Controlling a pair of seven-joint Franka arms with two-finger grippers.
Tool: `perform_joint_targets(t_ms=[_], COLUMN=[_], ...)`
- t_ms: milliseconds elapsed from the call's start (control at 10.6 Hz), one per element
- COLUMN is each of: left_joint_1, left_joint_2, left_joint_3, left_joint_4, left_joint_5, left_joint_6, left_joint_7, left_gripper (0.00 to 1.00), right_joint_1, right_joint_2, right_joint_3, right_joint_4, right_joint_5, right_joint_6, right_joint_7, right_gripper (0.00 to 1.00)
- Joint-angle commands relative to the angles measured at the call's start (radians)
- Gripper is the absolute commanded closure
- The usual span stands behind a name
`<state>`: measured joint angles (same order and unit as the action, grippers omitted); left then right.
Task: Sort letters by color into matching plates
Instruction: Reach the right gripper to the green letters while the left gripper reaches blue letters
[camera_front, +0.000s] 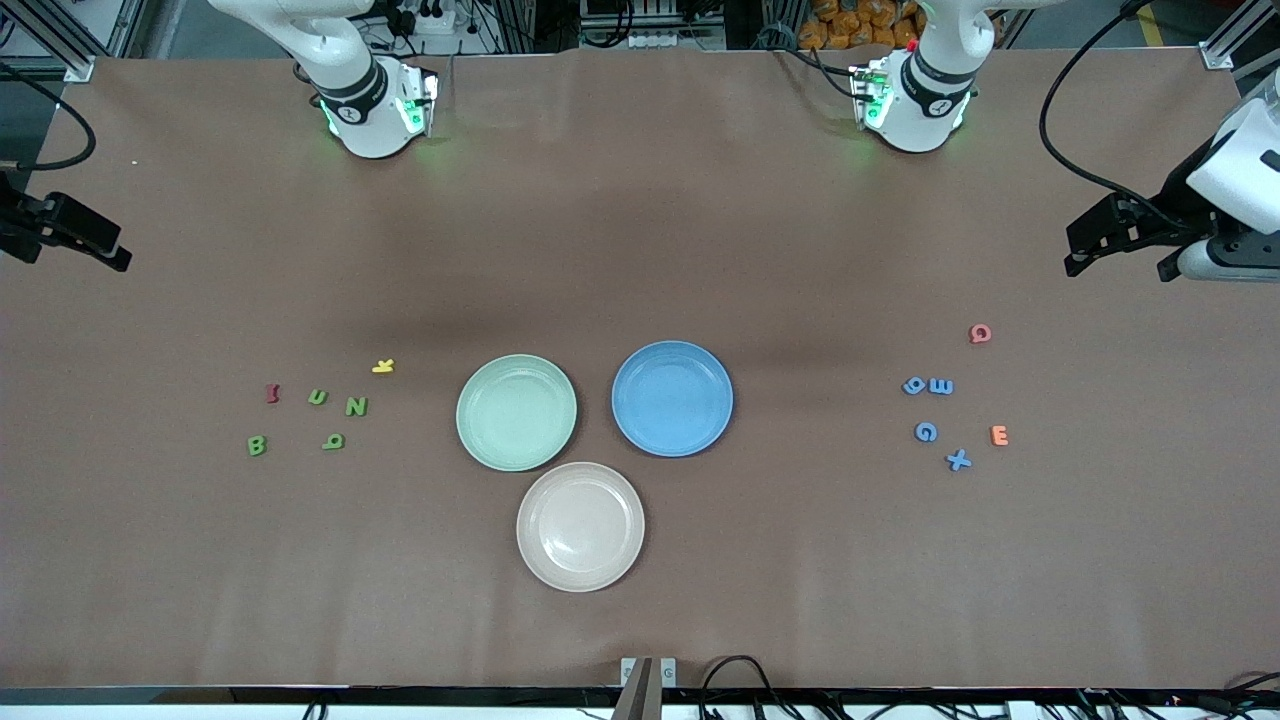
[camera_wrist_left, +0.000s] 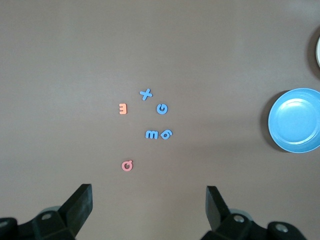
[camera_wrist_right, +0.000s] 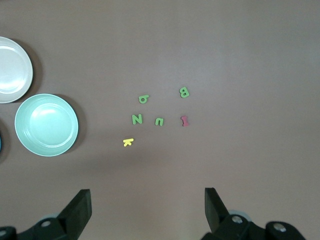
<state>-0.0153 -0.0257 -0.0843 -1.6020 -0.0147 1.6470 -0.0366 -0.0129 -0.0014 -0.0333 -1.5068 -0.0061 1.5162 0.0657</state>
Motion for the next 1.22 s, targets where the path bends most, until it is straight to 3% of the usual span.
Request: perform_joint_targets(t_ms=[0,376,752,940,1128], left_joint_1=[-0.003,-0.003,0.000,0.000,0.000], left_joint_2=[0.009,0.036,0.069,0.113,0.116], left_joint_3=[0.001,0.001,-0.002,-0.006,-0.009], left_joint_4=[0.020,0.019,-0.033,-0.035,-0.100], left_joint_5=[-0.016,-0.024,-0.021,-0.016,-0.016], left_joint_6=[-0.023,-0.023,-0.027,-0.018,0.069], left_joint_7=[0.018,-0.002,-0.086,-0.071,-0.057], left_gripper=[0.00,0.00,0.00,0.00,0.00], right_joint_1=[-0.005,0.002,0.007,0.002,0.010], right_joint_2=[0.003,0.015,0.023,0.059,0.130], right_joint_3=[0.003,0.004,0.006,0.004,0.004], right_joint_4=[0.013,-0.003,-0.160,-0.211,-0.216], right_joint_5=[-0.008,-0.006,0.008,0.108,0.135], right_joint_6=[-0.014,0.011,0.187,0.249,0.281], right_joint_7=[0.012,0.014,0.110,0.121,0.097], right_gripper=[0.00,0.00,0.00,0.00,0.00])
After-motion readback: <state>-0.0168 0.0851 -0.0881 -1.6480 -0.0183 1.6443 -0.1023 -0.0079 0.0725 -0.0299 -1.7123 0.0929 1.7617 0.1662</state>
